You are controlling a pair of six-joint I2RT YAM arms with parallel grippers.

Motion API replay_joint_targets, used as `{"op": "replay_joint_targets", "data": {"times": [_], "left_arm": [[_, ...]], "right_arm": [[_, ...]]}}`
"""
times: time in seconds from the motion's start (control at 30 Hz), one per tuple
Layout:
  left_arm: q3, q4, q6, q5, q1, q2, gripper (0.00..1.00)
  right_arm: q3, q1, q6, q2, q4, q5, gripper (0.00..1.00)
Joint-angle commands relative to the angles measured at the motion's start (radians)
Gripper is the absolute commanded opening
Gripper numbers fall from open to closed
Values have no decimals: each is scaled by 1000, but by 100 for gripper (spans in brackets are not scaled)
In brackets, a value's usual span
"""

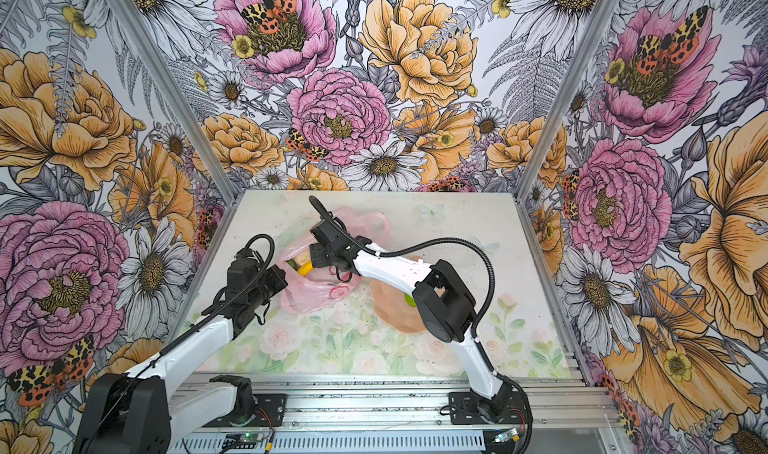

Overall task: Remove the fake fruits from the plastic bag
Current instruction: 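Move the right gripper back into the bag mouth beside the left gripper, then grasp the cream pear inside the bag with the right gripper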

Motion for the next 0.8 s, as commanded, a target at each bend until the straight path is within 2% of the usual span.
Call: {"op": "replay_joint_targets", "data": {"times": [0.0, 0.2, 0.53, 0.67, 0.77], "left_arm": [[-21, 8, -13, -27, 15, -27, 0], [-50, 4, -35, -74, 17, -76, 0], [-47, 2, -42, -60, 15, -77, 0], [-48, 2, -43, -52, 12, -88, 0], [-48, 6, -41, -60, 10, -85, 0]], "right_arm": [[73, 16, -21, 59, 36, -50, 71], [211, 25, -42, 170, 34, -88, 71], [429, 28, -57, 344, 17, -88, 69], [470, 28, -57, 384, -5, -54, 69], [466, 32, -62, 392, -18, 25, 71]]}}
